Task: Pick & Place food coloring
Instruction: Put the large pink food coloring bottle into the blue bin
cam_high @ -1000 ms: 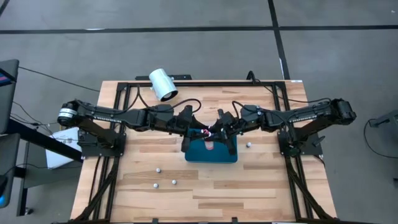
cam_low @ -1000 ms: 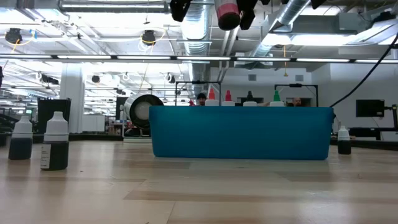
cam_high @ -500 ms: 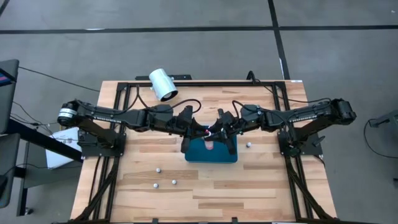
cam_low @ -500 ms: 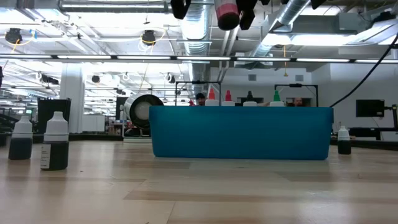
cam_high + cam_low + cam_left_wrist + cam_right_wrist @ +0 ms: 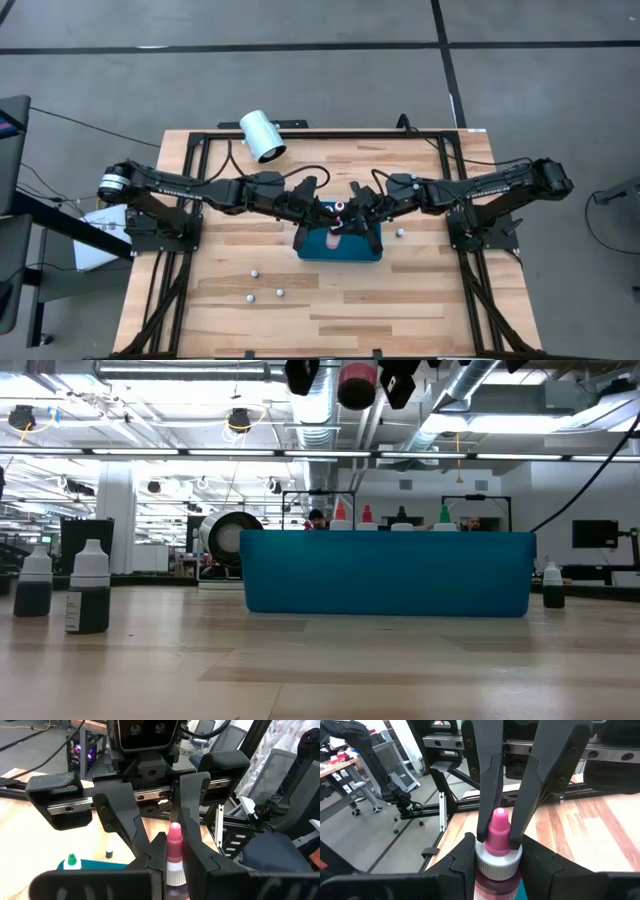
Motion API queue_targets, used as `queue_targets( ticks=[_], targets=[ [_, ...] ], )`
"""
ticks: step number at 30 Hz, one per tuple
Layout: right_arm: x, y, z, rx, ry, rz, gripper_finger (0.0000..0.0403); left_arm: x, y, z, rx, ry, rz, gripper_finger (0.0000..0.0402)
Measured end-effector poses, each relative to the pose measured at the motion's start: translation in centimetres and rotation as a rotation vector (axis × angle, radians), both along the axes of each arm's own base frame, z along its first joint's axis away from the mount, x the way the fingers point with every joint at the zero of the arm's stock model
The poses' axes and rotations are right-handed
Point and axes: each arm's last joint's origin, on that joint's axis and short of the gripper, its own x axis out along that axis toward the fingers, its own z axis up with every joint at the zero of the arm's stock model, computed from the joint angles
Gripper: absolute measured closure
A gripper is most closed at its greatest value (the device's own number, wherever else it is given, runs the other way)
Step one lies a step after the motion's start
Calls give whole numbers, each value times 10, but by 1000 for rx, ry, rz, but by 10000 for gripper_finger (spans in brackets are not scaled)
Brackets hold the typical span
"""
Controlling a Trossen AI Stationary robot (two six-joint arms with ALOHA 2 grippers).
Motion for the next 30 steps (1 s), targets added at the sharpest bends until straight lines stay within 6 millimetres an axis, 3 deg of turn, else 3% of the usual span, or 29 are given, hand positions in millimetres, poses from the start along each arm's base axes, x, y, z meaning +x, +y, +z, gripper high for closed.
queue_targets(
  ticks=[15,30],
  targets=[
    [1,-1,1,-3,-3,-22,238,2,1,2,24,-19,25,379],
    [-2,-3,-6,-25,77,-18,242,-1,1,-8,39,80,23,379]
  ],
)
